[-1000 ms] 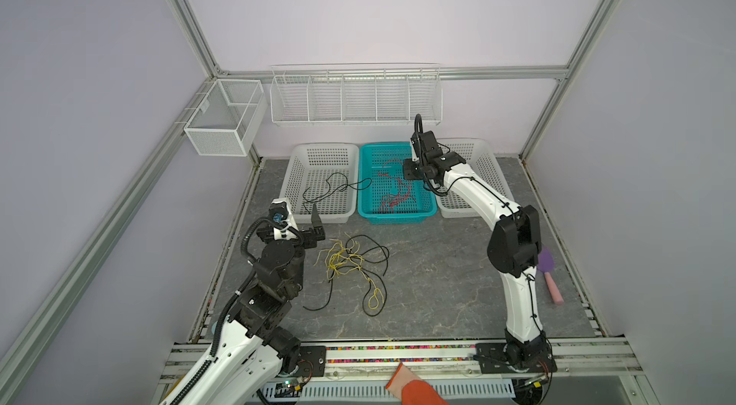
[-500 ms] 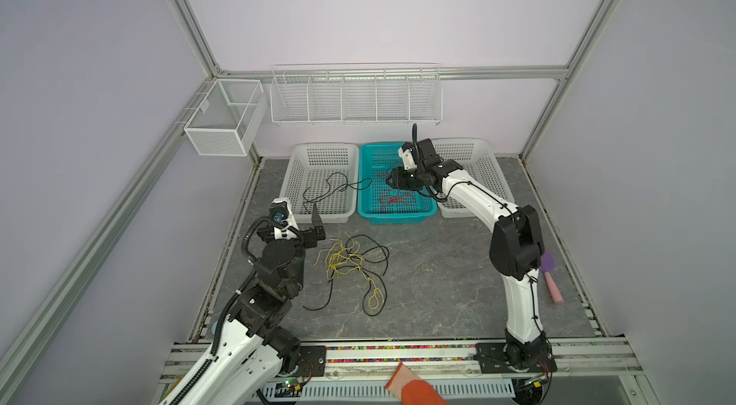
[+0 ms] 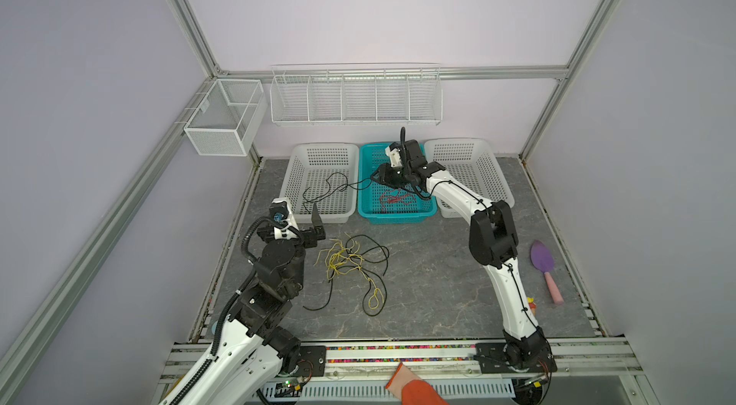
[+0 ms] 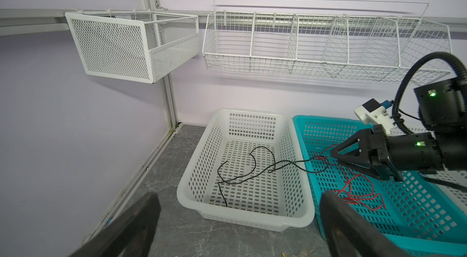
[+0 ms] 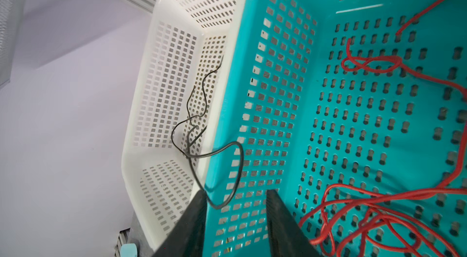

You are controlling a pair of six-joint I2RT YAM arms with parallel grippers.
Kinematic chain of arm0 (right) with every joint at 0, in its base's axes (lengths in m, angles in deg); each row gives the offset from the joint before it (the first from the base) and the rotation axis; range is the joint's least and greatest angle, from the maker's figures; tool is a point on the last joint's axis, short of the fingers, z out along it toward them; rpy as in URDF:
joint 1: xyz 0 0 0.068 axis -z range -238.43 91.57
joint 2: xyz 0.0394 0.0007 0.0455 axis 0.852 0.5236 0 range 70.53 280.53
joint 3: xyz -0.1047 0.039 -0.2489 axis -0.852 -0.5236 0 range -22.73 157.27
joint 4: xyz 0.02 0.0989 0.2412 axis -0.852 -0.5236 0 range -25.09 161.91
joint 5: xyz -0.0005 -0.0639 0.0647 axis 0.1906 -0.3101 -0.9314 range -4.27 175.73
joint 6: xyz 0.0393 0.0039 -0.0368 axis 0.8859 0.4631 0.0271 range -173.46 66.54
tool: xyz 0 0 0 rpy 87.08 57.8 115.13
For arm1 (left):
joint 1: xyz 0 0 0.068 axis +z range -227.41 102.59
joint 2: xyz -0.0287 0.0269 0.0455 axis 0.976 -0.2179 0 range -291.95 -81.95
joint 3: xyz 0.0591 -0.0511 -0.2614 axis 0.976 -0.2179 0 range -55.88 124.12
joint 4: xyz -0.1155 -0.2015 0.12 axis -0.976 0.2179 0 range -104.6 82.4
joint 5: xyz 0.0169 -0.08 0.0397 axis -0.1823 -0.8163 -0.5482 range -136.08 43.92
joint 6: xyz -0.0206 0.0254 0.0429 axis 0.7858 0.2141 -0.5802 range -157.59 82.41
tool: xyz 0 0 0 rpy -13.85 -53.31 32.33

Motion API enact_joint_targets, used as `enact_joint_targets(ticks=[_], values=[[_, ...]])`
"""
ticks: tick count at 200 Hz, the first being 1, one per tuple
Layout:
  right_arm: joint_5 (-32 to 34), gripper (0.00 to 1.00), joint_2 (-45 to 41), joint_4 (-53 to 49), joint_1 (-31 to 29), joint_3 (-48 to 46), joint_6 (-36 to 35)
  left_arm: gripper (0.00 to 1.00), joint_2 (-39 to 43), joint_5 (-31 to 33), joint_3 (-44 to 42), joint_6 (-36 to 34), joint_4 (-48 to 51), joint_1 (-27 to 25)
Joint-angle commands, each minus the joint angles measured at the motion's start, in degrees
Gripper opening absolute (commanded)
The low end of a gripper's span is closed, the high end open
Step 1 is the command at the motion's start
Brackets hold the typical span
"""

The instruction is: Untangle the cables

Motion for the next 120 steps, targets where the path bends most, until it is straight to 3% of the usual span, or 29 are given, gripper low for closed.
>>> enact_joint_targets(ticks=[1,59,120], values=[[-0.57,0.4,1.48,-1.48,-0.87,2.42,1.55,0.99,0.47,0.47,-0.37,-0.34,-0.89,-0.04],[-1.2,0.33,4.81,-1.53,-2.17,7.75,1.15,0.99,0.35,0.13,-0.57,-0.42,-0.94,-0.04],[-2.28,0.11,5.15,-1.92,-2.88,9.5,1.06,0.99,0.6,-0.14,-0.72,-0.55,-1.03,-0.04]])
